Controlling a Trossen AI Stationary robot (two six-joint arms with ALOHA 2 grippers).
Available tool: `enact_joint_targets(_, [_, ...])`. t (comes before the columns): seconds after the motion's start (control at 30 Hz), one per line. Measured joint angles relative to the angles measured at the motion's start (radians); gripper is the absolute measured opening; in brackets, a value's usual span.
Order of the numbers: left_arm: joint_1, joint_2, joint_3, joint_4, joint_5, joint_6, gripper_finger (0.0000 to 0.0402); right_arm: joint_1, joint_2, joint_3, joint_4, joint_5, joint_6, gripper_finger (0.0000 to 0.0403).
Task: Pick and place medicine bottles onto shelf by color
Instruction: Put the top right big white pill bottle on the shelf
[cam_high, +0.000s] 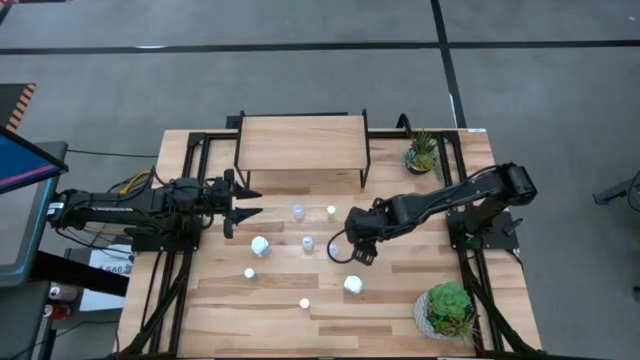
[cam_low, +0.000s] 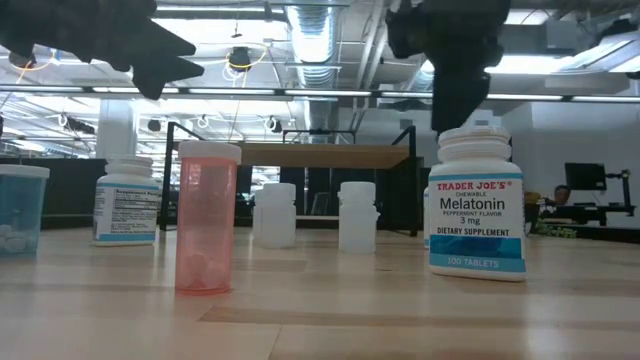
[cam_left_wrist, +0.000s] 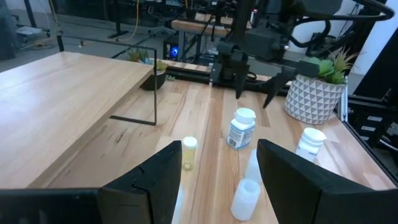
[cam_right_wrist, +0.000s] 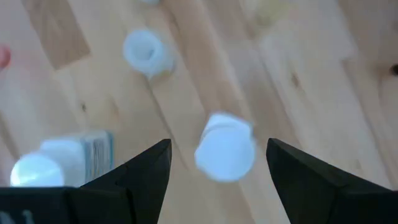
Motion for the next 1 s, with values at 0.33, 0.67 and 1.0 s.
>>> enact_joint_targets(0.33, [0.0, 0.0, 0.0, -0.021, 0.0, -0.006, 0.0196, 0.08, -0.036, 0.0, -0.143, 0.009, -0.004, 0.0286])
enact_joint_targets(0.67, [0.0, 0.0, 0.0, -0.014, 0.0, -0.011, 0.0196, 0.168, -0.182, -0.194, 0.003, 0.028, 0.091, 0.0286])
enact_joint_targets(1.0, [0.0, 0.0, 0.0, -0.014, 0.0, 0.001, 0.0196, 0.074, -0.079, -0.24, 0.107, 0.031, 0.046, 0.0286])
